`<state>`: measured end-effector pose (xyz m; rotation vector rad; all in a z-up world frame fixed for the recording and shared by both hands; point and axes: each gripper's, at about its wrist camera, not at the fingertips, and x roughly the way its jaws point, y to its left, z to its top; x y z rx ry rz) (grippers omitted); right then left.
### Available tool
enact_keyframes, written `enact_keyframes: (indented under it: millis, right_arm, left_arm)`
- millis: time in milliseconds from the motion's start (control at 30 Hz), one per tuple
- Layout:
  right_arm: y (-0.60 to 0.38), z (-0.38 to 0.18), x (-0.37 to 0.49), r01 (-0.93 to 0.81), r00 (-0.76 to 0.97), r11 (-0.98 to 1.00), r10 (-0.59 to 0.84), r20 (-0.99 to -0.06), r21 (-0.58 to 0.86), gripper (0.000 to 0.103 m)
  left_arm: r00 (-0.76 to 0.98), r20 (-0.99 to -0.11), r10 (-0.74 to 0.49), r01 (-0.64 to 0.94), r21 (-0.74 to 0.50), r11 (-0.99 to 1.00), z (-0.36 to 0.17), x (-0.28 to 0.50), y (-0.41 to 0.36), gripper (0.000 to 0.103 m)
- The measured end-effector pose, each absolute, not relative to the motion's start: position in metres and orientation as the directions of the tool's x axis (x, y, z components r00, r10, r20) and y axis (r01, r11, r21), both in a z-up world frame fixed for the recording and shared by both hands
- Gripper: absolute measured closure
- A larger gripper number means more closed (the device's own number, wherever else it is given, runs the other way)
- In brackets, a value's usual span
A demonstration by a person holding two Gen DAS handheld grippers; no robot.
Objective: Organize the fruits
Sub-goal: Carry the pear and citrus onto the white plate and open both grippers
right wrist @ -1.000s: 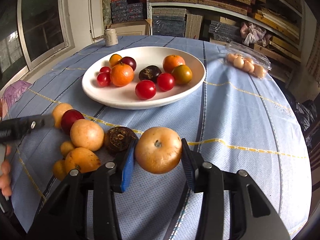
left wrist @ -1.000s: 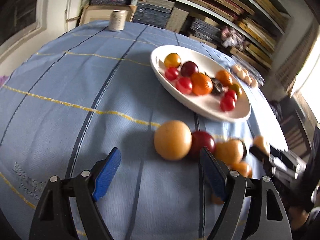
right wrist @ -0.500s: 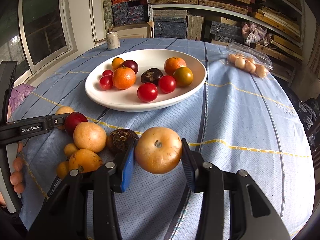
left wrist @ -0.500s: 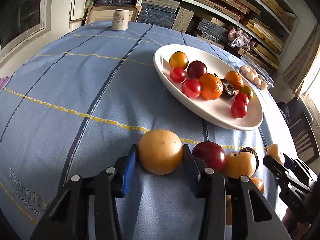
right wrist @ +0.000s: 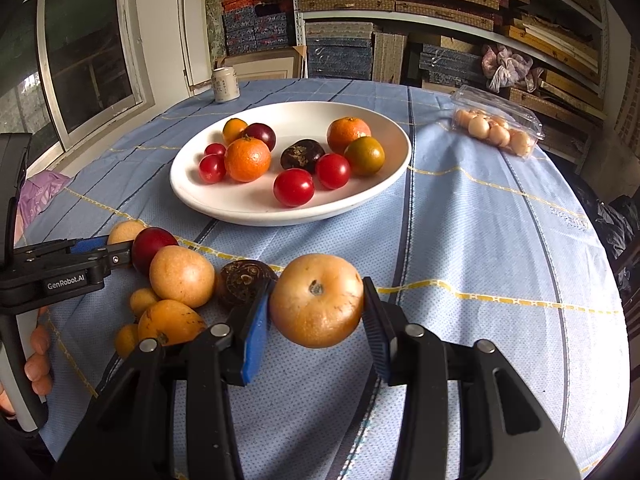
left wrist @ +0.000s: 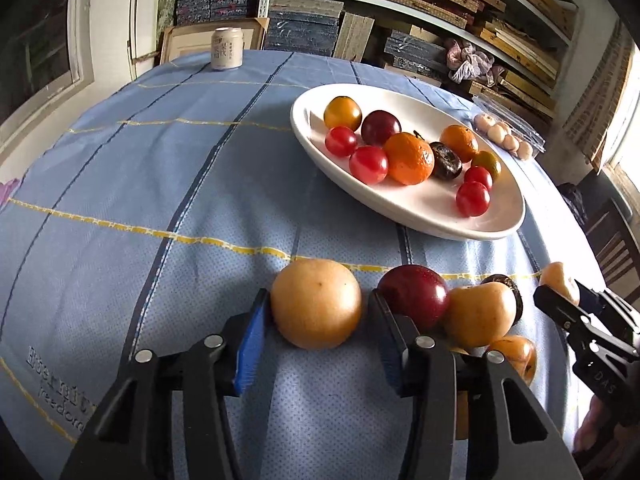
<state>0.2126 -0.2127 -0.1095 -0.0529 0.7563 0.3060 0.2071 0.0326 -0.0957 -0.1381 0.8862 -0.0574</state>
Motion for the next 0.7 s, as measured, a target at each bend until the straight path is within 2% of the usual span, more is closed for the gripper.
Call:
enact_keyframes:
  millis: [700]
  right_arm:
    - [-0.2151, -0.1075, 0.2114, -0.289, 0.695, 0.956, 0.251, -0.674, 0.058, 0.061]
  left_arm:
    - [0.657, -0.753, -0.045, -0.015, -0.072, 0.997, -0.0930, 0.2024, 0.0297, 0.059]
